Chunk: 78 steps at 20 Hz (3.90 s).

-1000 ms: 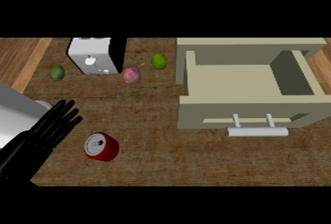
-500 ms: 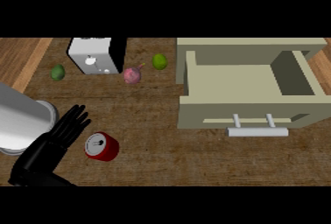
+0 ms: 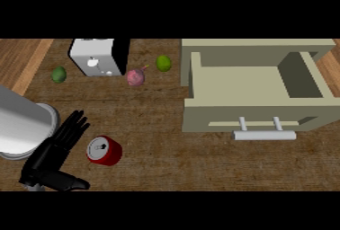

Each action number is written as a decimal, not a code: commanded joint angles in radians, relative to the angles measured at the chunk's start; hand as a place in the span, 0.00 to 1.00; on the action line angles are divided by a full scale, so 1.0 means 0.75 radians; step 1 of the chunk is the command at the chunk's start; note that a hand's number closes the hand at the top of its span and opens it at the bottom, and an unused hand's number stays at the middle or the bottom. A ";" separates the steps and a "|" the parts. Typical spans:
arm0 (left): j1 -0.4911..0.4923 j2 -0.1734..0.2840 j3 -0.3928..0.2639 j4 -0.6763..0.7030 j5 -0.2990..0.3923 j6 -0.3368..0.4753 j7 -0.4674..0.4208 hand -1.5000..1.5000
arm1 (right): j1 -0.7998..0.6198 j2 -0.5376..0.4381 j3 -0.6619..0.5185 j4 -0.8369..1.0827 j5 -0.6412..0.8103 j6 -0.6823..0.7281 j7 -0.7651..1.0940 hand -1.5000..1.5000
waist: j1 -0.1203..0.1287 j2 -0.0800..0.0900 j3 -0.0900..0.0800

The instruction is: Pick up the can, place it into the drawer and close the drawer

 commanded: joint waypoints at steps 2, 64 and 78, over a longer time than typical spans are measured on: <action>0.009 -0.025 -0.020 0.180 -0.140 0.017 -0.179 0.00 | -0.007 -0.042 -0.082 0.029 -0.081 0.039 0.041 0.00 | 0.000 0.000 0.000; -0.506 -0.222 -0.219 0.076 0.102 0.761 -0.020 1.00 | 0.052 0.106 -0.129 -0.183 -0.168 0.063 0.201 0.00 | 0.003 -0.004 0.001; -0.911 -0.217 -0.274 0.026 -0.023 1.043 0.255 1.00 | 0.044 0.106 -0.053 -0.206 -0.134 -0.009 0.187 0.00 | -0.003 -0.001 0.001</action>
